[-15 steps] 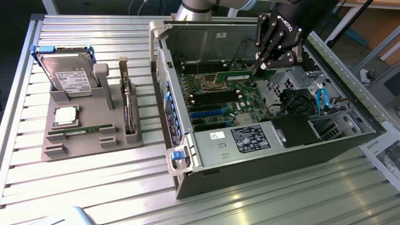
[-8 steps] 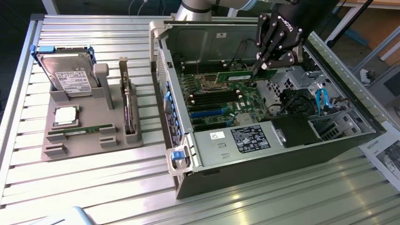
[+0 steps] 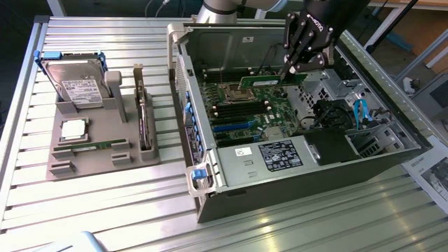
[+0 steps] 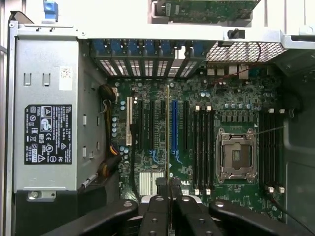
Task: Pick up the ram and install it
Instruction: 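Pick up the ram and move it above insertion slot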
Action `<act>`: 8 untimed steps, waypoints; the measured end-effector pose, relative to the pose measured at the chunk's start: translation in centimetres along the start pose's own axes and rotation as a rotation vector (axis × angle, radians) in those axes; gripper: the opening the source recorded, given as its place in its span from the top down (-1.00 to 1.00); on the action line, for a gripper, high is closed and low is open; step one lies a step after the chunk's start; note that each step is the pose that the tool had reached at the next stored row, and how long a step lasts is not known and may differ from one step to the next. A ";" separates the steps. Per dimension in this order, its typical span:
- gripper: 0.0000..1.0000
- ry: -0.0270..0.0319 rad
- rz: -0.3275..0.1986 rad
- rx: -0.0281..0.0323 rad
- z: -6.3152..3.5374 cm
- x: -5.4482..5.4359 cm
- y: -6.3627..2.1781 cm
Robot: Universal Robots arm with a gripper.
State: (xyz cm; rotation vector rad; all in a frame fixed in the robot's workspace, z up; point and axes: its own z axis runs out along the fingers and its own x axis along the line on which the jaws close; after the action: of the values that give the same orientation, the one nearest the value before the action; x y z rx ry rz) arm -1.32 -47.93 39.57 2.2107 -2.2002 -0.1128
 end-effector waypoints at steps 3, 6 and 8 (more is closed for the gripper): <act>0.76 0.0000 0.000 0.0003 0.13 -1.1 -0.01; 0.76 -0.0011 0.000 0.0008 0.27 -2.0 -0.03; 0.76 -0.0041 0.000 0.0013 0.39 -2.4 -0.03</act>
State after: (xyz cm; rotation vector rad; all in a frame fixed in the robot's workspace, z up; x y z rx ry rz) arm -1.32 -45.54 39.27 2.2135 -2.2027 -0.1161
